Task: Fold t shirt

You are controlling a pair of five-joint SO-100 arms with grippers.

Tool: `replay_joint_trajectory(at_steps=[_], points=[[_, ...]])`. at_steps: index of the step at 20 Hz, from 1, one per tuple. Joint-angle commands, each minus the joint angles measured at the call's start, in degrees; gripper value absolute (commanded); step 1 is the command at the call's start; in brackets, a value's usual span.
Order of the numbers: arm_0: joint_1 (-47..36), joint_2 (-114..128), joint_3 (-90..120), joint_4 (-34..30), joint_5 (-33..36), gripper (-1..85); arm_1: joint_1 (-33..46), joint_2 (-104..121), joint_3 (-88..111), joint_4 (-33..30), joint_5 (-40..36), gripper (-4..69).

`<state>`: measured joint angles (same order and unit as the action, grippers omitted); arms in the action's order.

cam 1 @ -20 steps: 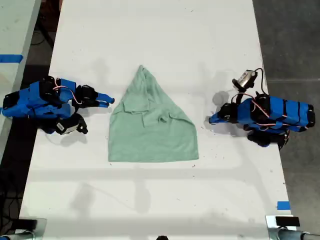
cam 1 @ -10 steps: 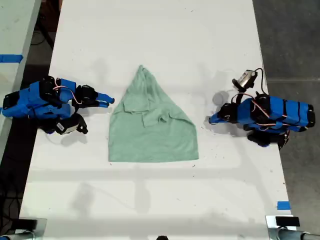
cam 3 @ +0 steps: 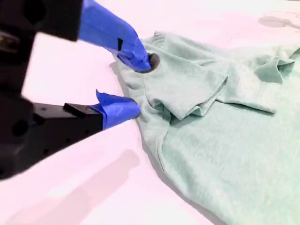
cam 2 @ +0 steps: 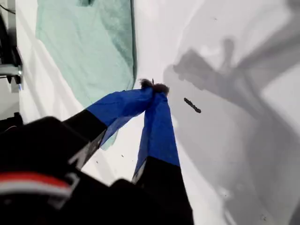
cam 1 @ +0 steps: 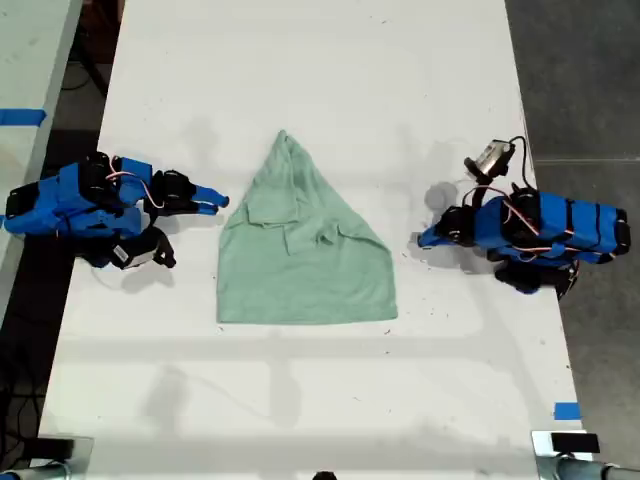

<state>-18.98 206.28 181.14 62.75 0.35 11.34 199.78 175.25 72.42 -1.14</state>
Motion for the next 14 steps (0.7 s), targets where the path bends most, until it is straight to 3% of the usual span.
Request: replay_joint_trajectory(at_steps=[1,14], points=[[-0.70,0.26,-0.62,0.18,-0.53,12.0,-0.88,0.97,3.16,-0.70,0.35,-0.4],[-0.70,0.26,-0.62,0.18,-0.53,12.0,-0.79,0.97,3.16,-0.70,0.18,-0.4]])
